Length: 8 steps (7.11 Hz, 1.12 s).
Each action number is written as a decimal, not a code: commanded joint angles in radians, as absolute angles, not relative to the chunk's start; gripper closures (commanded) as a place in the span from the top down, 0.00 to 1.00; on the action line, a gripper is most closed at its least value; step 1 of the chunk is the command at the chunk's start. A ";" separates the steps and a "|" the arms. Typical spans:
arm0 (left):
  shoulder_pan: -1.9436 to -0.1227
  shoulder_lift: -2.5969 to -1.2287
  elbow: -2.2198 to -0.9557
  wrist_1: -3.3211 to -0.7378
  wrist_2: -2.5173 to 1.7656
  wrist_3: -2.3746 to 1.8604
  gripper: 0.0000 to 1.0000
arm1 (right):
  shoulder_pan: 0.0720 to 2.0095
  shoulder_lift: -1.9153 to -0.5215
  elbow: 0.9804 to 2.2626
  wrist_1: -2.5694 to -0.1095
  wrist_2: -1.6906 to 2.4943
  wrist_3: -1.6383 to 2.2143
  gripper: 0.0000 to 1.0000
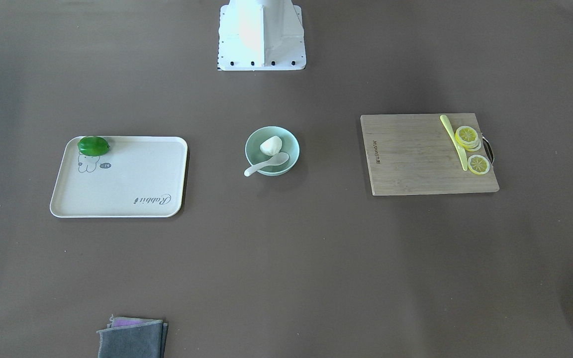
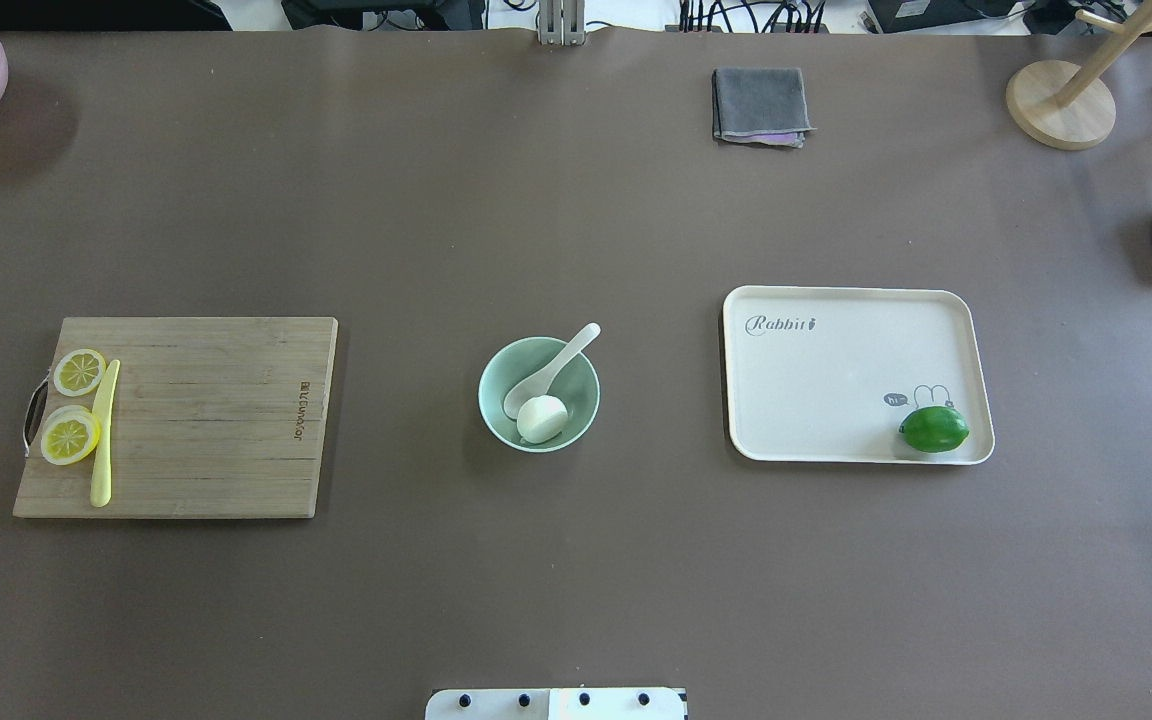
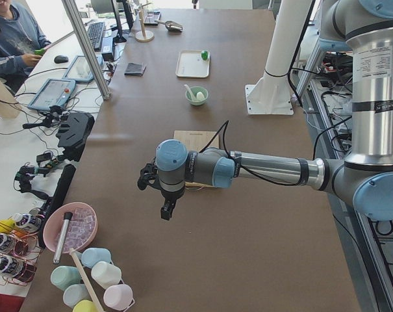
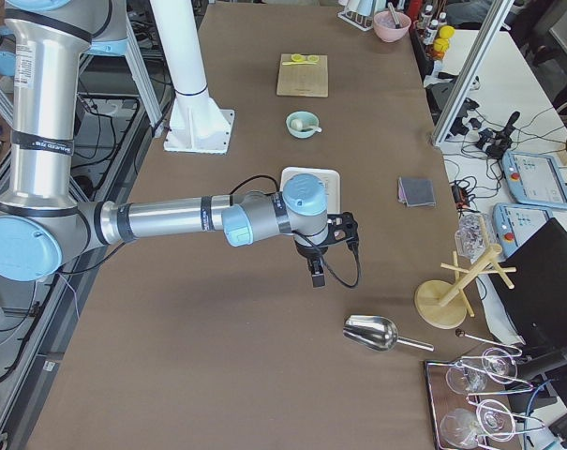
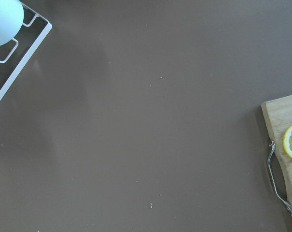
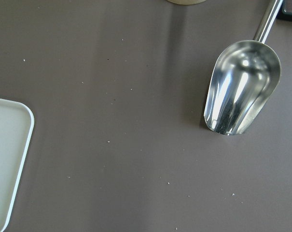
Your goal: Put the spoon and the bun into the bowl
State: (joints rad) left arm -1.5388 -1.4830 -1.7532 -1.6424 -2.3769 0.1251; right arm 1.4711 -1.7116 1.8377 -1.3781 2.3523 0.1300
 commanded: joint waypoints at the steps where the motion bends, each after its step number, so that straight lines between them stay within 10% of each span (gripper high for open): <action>1: -1.542 -1.477 -1.752 -1.635 -2.382 0.126 0.98 | 1.473 -1.719 1.845 -1.379 2.359 0.127 1.00; 8: -1.542 -1.477 -1.752 -1.631 -2.378 0.124 0.98 | 1.482 -1.703 1.812 -1.376 2.391 0.127 1.00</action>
